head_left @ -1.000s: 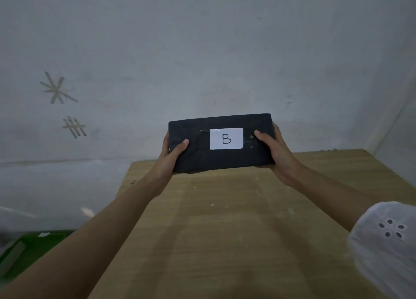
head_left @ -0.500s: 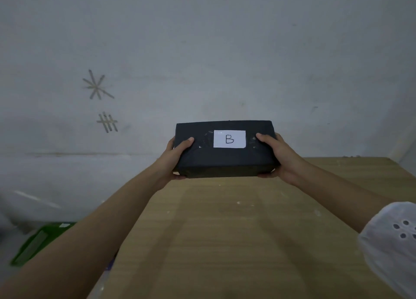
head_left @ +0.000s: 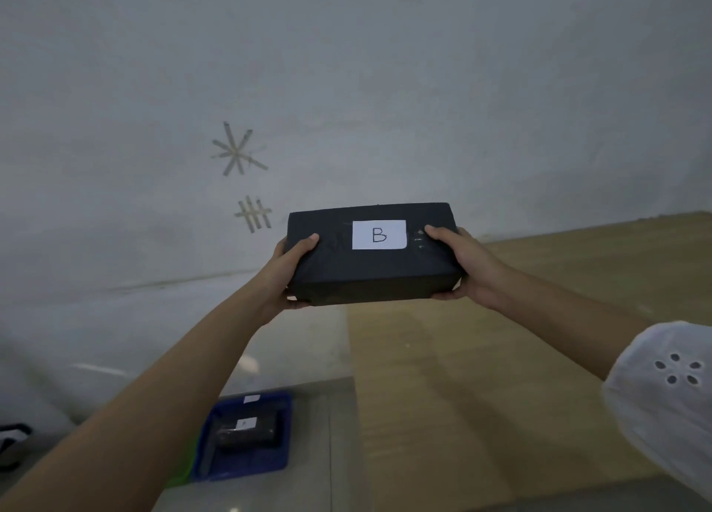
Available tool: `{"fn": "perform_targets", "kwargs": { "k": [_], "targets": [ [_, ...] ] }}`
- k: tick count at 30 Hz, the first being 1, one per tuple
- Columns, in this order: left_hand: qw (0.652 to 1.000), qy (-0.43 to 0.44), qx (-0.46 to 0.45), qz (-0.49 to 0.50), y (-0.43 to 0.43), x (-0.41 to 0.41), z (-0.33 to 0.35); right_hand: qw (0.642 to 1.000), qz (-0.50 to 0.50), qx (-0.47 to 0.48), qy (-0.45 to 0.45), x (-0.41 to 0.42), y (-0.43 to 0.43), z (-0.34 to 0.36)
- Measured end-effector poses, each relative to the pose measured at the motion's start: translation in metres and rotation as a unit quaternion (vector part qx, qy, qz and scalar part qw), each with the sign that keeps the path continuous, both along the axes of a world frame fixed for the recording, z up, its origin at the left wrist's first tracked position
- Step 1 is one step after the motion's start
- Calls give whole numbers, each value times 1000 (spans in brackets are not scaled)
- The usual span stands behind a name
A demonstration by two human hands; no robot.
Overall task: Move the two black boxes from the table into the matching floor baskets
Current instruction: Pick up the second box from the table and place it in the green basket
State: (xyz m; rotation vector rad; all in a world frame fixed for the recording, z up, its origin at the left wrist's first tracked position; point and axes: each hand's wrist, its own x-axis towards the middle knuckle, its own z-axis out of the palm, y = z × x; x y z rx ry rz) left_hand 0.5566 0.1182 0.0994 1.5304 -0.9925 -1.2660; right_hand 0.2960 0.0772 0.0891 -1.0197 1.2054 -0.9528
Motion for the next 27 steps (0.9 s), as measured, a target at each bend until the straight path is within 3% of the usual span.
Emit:
{"fn": "perform_targets", "kwargs": {
  "k": [18, 27],
  "targets": [
    [997, 26, 16, 67, 51, 124, -15, 998, 58, 16, 25, 132, 23, 0],
    [999, 14, 32, 30, 66, 278, -30, 999, 39, 33, 18, 276, 48, -25]
  ]
}}
